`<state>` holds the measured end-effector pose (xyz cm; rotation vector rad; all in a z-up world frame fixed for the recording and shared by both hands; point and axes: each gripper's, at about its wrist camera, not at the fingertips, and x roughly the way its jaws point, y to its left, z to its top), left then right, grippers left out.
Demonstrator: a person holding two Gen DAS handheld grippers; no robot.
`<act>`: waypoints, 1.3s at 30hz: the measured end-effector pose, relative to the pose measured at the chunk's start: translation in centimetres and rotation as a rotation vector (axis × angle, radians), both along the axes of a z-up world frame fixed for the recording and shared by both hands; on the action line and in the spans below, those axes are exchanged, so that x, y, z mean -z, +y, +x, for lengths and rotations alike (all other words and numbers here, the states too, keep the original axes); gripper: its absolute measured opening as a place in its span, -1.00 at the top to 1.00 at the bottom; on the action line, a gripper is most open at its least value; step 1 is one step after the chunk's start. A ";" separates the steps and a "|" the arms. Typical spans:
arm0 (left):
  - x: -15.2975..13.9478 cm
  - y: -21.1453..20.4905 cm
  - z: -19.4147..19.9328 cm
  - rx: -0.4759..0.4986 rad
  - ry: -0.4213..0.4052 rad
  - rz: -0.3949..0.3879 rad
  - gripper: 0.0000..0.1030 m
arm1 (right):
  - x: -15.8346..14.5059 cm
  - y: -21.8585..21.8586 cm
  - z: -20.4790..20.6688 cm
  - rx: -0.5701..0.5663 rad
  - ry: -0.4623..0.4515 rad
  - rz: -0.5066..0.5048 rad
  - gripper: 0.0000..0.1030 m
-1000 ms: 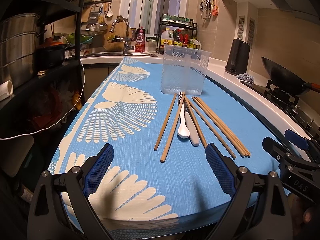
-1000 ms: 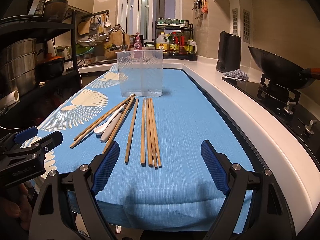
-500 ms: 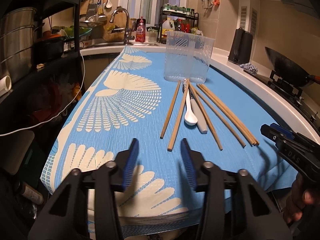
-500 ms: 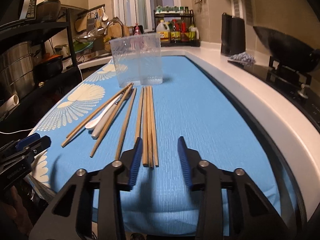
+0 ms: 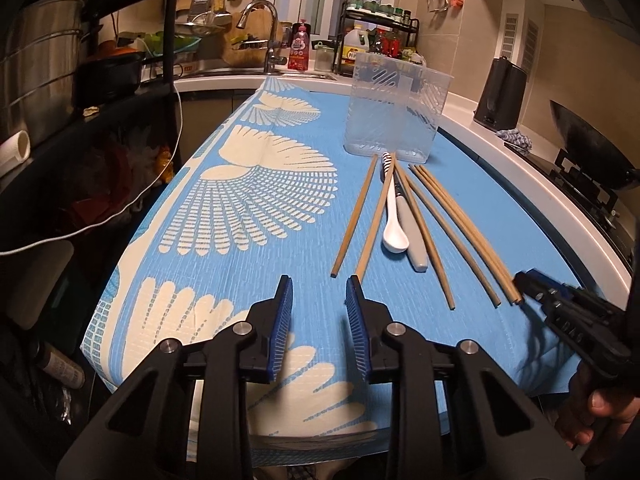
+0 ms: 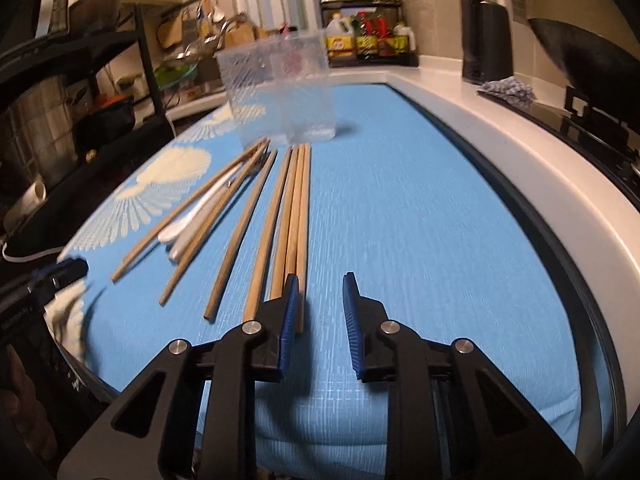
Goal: Organize utensils
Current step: 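Lower the left tool onto a wooden chopstick and close it while the right tool grasps another, then lift the held chopstick with the left tool while the right tool lifts its chopstick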
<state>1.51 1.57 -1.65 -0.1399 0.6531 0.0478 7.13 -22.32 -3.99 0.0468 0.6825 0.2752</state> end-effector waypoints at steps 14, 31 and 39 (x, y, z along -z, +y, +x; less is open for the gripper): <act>1.1 0.4 4.8 0.134 0.017 -0.018 0.67 | -0.3 -0.3 0.3 -0.012 -0.018 -0.060 0.91; 2.5 -0.5 5.0 0.183 0.022 0.060 0.67 | -0.4 0.6 1.2 -0.037 0.000 -0.119 0.91; 2.5 -1.3 5.0 0.188 0.019 0.097 0.67 | -0.2 0.8 1.1 -0.024 0.000 -0.116 0.92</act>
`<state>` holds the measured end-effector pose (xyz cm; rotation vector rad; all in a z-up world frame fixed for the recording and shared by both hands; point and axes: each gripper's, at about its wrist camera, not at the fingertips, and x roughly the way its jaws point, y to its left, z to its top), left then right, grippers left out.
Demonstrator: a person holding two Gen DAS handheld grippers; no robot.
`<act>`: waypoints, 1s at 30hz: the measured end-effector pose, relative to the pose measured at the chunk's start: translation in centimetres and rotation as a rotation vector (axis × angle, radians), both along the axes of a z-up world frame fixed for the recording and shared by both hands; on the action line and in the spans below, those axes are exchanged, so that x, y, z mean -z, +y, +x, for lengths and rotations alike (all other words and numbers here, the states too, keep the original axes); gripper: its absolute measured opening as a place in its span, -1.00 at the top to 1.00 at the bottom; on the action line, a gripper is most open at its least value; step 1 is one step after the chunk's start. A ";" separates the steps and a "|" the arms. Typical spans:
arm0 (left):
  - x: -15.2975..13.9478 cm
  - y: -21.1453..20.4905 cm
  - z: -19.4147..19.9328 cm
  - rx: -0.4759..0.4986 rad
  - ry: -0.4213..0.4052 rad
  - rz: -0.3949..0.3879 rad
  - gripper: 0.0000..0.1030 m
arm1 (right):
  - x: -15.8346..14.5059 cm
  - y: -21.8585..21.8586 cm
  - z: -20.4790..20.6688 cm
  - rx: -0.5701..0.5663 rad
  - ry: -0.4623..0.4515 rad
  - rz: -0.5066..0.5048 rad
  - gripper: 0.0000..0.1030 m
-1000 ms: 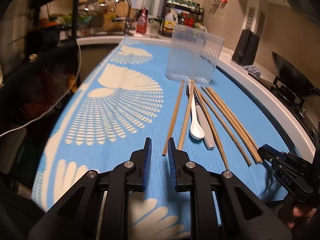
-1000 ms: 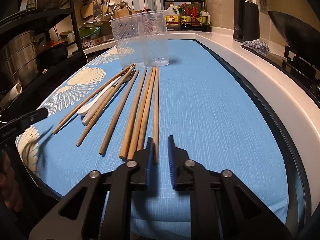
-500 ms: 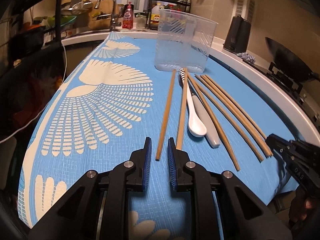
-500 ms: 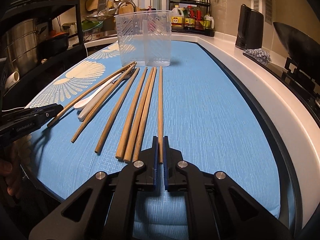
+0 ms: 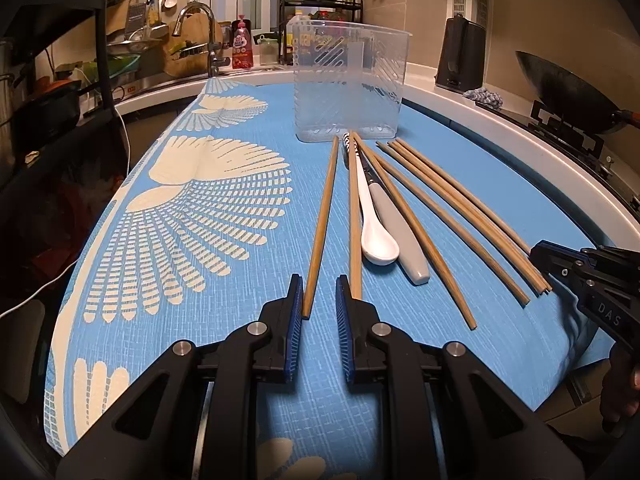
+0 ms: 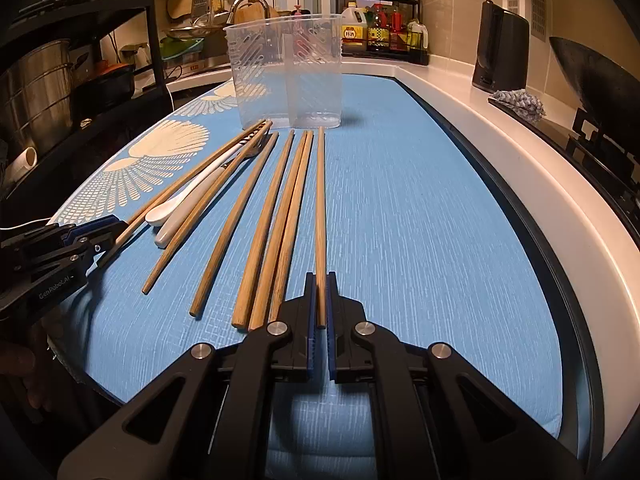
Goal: Organize utensils
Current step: 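Lift the held chopstick with the left tool while the right tool lifts its chopstick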
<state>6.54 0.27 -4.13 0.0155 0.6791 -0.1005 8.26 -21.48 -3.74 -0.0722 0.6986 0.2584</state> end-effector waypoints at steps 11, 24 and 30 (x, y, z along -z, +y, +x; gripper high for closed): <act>0.4 0.7 -2.2 -0.069 -0.060 -0.025 0.90 | -0.1 0.0 1.0 0.024 0.024 0.031 0.92; 0.7 1.8 -5.9 -0.089 -0.109 -0.037 0.90 | 0.1 -1.7 -1.2 0.080 0.004 0.028 0.90; 1.1 1.7 -6.0 -0.097 -0.143 -0.033 0.89 | 0.2 -1.6 -0.8 0.062 -0.007 0.045 0.88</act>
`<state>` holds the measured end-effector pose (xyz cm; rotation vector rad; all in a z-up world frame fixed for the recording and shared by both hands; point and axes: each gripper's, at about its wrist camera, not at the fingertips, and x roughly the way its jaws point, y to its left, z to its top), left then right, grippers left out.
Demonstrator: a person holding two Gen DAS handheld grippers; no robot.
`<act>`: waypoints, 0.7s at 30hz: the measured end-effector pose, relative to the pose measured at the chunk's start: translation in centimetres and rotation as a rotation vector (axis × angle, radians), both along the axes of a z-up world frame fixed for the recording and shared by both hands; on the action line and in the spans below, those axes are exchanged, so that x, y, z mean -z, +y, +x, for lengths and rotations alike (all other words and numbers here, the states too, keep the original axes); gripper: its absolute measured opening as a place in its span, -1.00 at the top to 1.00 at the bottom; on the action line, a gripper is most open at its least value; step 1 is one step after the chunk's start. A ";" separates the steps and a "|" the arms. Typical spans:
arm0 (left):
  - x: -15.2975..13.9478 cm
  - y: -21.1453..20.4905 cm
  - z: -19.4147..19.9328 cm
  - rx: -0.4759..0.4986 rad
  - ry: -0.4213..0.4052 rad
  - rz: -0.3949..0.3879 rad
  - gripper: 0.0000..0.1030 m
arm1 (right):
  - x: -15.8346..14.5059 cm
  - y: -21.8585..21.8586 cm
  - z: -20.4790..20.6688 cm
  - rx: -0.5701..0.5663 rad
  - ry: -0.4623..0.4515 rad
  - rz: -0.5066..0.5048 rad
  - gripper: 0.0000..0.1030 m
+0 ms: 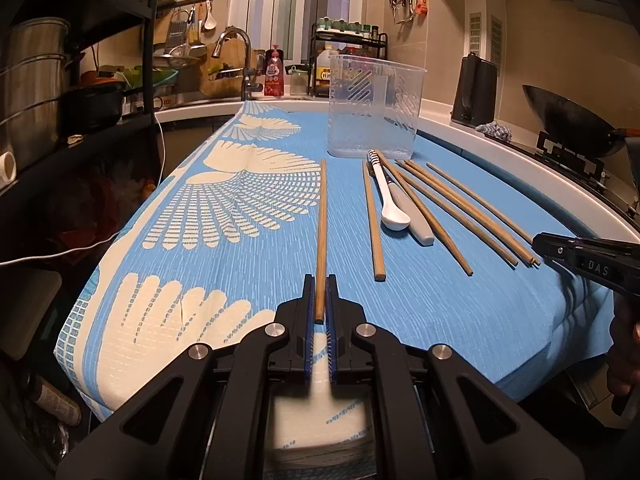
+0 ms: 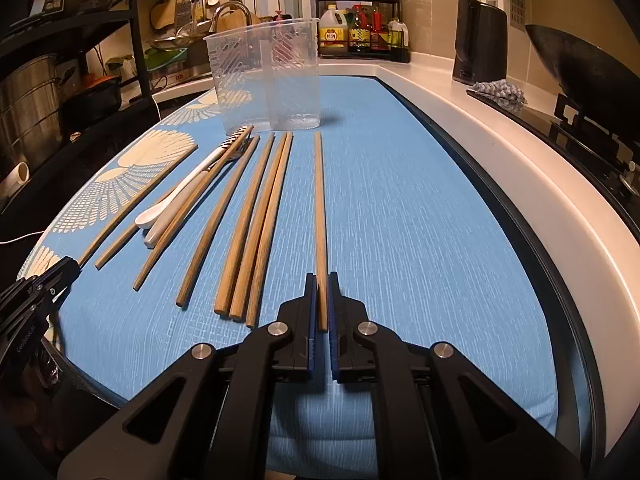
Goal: Organize utensils
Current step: 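Lift the held chopstick with the left tool while the right tool lifts its chopstick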
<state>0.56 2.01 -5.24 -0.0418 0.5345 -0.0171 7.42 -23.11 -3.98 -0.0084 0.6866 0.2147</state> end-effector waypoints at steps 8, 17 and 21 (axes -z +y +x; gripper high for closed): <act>0.1 -0.4 -0.2 -0.013 -0.015 0.028 0.89 | 0.2 0.4 -0.1 0.004 -0.036 0.003 0.88; -0.7 0.2 1.8 0.004 0.082 -0.007 0.90 | -0.5 0.2 1.1 0.007 0.008 0.002 0.90; -0.9 -0.1 2.7 0.011 0.115 0.008 0.90 | -0.4 -0.2 1.8 0.003 0.028 -0.005 0.90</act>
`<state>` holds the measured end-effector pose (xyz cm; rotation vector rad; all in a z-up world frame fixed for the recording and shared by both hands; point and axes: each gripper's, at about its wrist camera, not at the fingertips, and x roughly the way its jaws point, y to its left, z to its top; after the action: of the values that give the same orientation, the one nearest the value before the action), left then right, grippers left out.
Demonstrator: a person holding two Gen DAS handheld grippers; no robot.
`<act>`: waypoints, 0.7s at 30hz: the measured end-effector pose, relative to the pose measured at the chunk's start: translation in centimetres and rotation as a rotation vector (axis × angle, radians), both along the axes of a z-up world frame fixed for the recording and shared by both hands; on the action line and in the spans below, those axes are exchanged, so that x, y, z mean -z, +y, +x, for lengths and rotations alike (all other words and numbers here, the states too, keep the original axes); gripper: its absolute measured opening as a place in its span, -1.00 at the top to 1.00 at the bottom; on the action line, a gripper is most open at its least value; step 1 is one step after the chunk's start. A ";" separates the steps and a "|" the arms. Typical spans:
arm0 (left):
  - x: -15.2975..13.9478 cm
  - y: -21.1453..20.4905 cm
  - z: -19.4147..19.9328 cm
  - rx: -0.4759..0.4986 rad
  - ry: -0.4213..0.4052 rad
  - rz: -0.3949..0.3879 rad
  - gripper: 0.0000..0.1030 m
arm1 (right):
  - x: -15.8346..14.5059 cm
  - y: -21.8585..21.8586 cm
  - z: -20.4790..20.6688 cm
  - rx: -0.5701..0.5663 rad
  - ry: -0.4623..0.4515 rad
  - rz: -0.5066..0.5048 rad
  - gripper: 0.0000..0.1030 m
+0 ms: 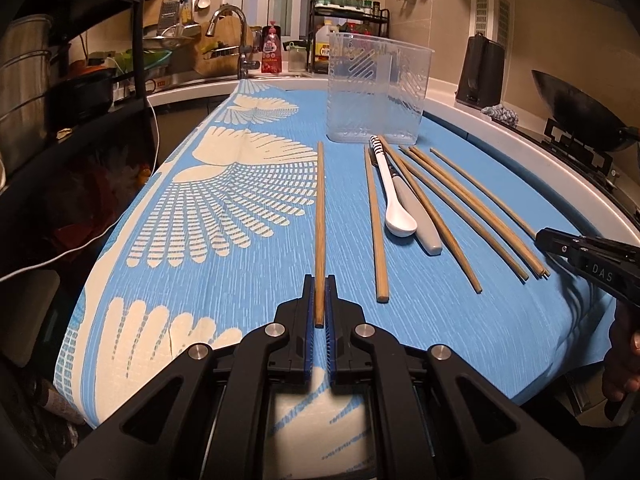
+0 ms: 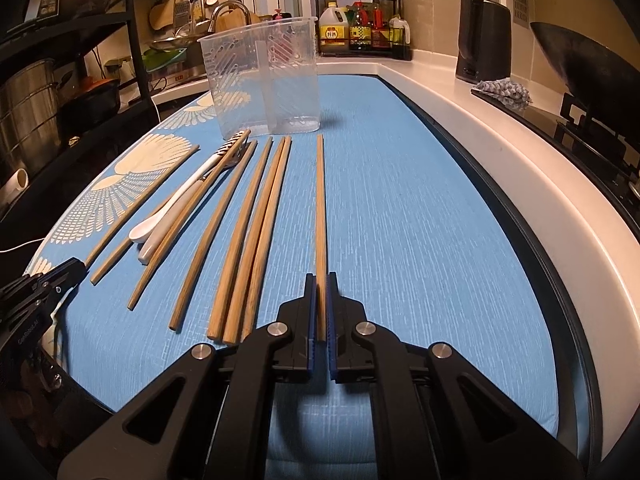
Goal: Organize utensils
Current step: 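Lift the held chopstick with the left tool while the right tool lifts its chopstick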
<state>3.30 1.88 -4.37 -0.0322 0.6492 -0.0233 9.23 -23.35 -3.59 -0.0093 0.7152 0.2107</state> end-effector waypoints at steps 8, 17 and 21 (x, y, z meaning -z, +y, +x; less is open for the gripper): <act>0.1 -0.8 -0.2 -0.010 0.000 0.040 0.90 | 0.2 -0.3 0.3 -0.023 -0.006 -0.003 0.90; 0.0 -0.8 -0.2 -0.029 0.003 0.020 0.90 | 0.3 -0.6 0.0 -0.033 -0.020 0.018 0.90; 0.1 -0.6 -0.4 -0.034 -0.007 -0.003 0.90 | 0.2 -0.5 0.0 -0.027 -0.008 0.015 0.90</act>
<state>2.92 1.30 -4.47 -0.0464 0.6420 0.0086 9.18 -23.83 -3.81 -0.0059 0.7055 0.2421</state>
